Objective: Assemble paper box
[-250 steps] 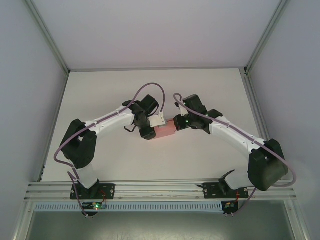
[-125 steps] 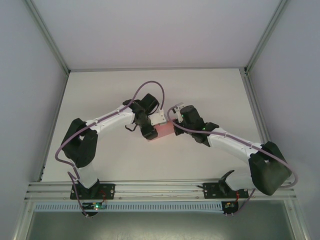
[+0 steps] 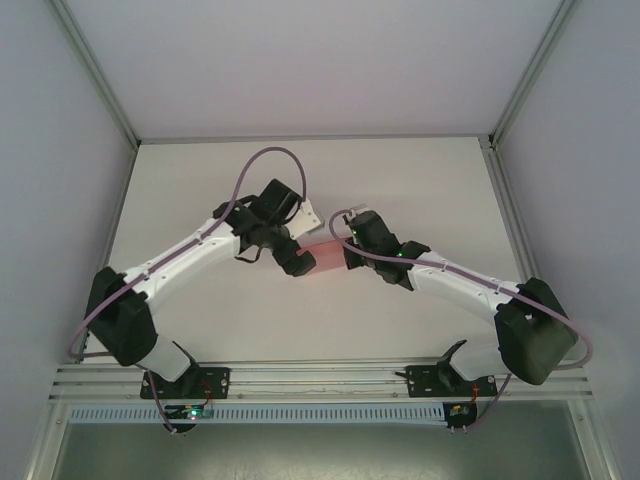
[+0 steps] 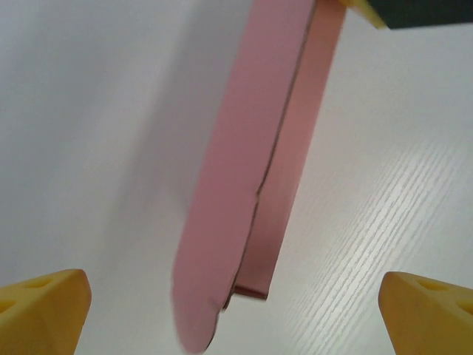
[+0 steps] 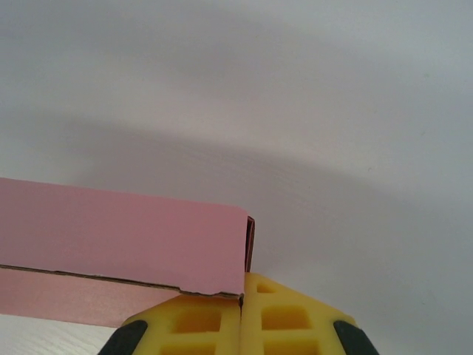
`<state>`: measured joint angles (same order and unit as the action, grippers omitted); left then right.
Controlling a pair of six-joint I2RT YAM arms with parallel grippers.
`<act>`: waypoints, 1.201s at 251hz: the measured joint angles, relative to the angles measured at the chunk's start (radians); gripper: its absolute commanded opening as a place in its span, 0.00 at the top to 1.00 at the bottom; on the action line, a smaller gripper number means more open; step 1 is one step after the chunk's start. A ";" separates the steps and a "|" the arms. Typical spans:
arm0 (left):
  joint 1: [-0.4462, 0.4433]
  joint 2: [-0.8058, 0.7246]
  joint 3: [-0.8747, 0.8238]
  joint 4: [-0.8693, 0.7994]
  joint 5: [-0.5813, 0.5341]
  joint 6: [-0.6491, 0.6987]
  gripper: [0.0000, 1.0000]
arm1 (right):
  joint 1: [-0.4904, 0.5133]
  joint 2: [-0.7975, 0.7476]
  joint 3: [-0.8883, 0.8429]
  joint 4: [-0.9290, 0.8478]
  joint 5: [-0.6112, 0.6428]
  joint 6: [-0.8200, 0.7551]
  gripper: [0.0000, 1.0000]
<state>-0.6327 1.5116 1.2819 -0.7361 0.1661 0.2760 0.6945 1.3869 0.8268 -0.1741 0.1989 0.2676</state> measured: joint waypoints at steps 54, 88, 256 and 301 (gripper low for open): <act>0.000 -0.026 -0.059 -0.013 -0.102 -0.137 0.43 | 0.011 0.000 0.012 -0.032 0.017 0.006 1.00; 0.000 -0.026 -0.080 -0.023 -0.123 -0.204 0.49 | 0.022 0.000 0.019 -0.055 0.038 0.023 1.00; 0.000 0.077 -0.040 -0.017 -0.107 -0.326 0.96 | 0.084 0.002 0.025 -0.082 0.119 0.026 1.00; 0.005 0.132 0.034 -0.077 -0.098 -0.427 1.00 | 0.164 0.031 0.025 -0.087 0.291 0.039 1.00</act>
<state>-0.6277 1.6440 1.3159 -0.8135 0.0677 -0.1513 0.8589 1.4178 0.8520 -0.2611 0.4904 0.3065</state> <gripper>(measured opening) 0.044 0.051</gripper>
